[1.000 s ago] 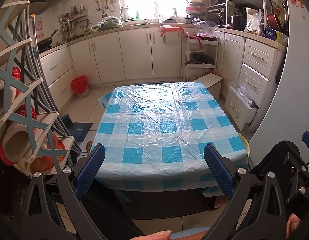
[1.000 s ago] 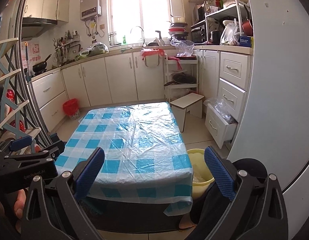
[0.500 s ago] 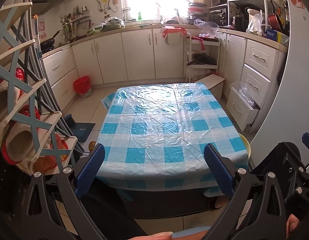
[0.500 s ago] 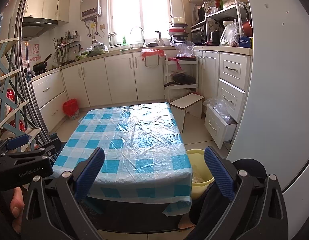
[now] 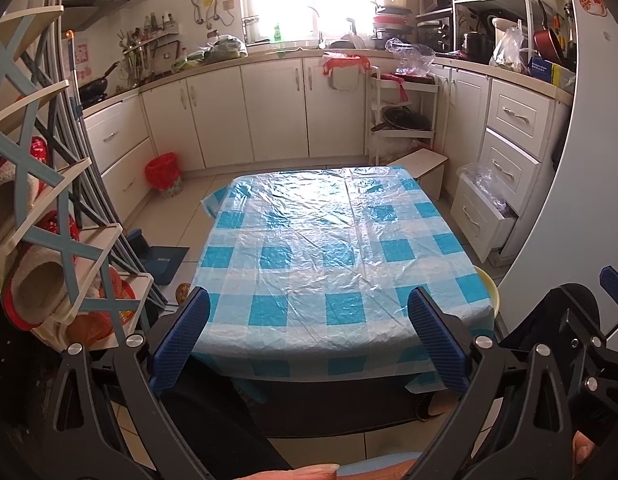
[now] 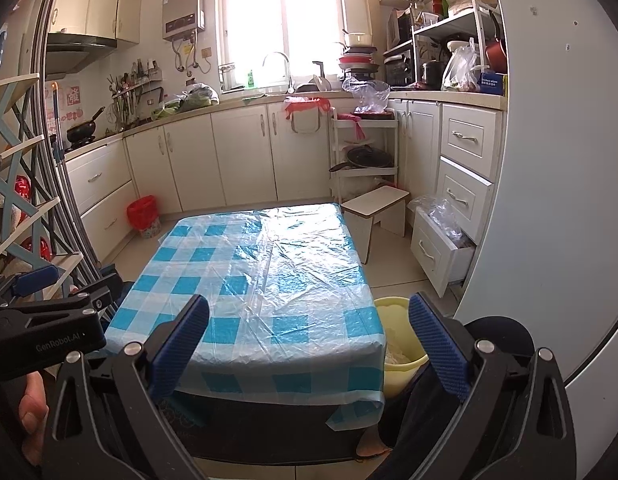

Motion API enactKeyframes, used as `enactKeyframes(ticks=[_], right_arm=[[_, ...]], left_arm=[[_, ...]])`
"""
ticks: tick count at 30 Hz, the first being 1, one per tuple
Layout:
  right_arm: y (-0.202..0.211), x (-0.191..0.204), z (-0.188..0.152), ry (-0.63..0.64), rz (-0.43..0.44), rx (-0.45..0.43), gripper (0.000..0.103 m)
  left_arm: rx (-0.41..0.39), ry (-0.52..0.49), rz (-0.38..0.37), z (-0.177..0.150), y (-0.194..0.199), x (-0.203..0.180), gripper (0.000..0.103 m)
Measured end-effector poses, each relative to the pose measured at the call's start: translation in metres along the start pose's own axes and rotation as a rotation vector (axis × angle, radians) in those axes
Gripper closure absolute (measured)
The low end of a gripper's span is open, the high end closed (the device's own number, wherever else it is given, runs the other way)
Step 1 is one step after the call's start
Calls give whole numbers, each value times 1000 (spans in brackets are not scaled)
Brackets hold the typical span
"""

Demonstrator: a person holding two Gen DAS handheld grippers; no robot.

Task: Collect trash

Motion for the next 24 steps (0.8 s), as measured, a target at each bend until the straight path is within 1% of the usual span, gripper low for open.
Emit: enactKeyframes(ticks=[6, 9, 11, 13, 15, 24], right_arm=[[-1, 1, -4, -2, 9, 9, 7], [-4, 0, -4, -2, 13, 13, 7], [-5, 0, -5, -1, 13, 13, 7], [-5, 0, -5, -2, 12, 14, 7], [-6, -1, -5, -4, 12, 17, 7], [-7, -3, -5, 5, 10, 15, 7]], left_arm=[[16, 4, -12, -3, -4, -2, 8], [9, 5, -26, -4, -5, -1, 8], [14, 20, -10, -5, -9, 2, 8], [-2, 13, 28, -4, -10, 5, 8], [-6, 11, 39, -3, -10, 5, 8], [16, 15, 14, -5, -16, 6, 8]])
Point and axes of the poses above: each gripper's, at about its wrist camera, not at the fingertips, and y roughly against the way its jaws point, x to its left, z to its top, the point moved 4 cm from there along -y, roughly the way its jaws point, and after that the axes turned 4 degrees about y, right-handed, at the moved point
